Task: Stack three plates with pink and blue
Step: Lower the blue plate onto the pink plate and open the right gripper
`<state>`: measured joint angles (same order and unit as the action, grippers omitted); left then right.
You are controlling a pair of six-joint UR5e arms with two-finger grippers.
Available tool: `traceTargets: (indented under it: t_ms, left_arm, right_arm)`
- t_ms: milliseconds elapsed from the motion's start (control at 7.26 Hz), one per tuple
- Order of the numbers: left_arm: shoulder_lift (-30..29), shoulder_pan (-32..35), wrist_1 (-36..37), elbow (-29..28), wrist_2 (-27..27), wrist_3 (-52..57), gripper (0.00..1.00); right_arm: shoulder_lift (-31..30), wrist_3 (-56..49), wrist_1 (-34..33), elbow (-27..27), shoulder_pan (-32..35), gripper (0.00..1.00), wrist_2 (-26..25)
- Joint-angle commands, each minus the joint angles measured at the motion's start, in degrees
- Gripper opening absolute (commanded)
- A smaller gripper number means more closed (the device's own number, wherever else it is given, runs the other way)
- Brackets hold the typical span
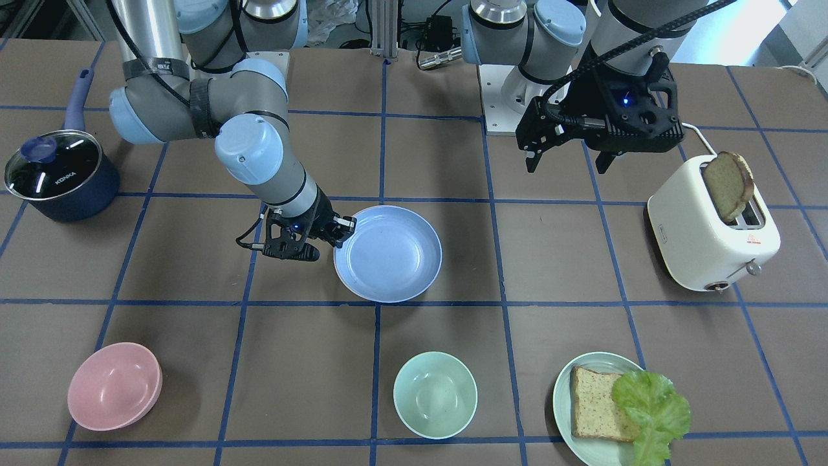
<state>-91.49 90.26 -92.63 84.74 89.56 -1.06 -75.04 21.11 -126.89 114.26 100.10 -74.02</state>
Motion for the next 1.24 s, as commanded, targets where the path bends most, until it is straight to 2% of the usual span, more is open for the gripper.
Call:
traceTargets:
  t_ms: [0,413,551,826,964,1102]
  left_arm:
    - [0.00,0.00,-0.09,-0.01,-0.09,-0.09,1.00]
    - [0.17,0.00,-0.09,-0.10,-0.09,-0.09,1.00]
    - [0.17,0.00,-0.09,-0.10,-0.18,-0.09,1.00]
    - [0.17,0.00,-0.09,-0.18,-0.35,-0.09,1.00]
    - [0.17,0.00,-0.09,-0.18,-0.35,-0.09,1.00]
    - [0.17,0.00,-0.09,-0.27,-0.35,-0.09,1.00]
  right_arm:
    - [0.24,-0.36,-0.02,0.00,0.01,0.00,-0.60]
    - [0.24,-0.89,-0.20,1.75,-0.08,0.00,-0.78]
    - [0.15,-0.98,-0.11,1.67,-0.17,0.07,-0.78]
    - [-0.20,-1.15,-0.55,0.45,-0.43,0.58,-0.87]
    - [-0.20,-1.24,-1.07,0.00,-0.52,0.69,-0.87]
    - [-0.20,-1.33,-2.64,0.00,-0.70,0.74,-0.87]
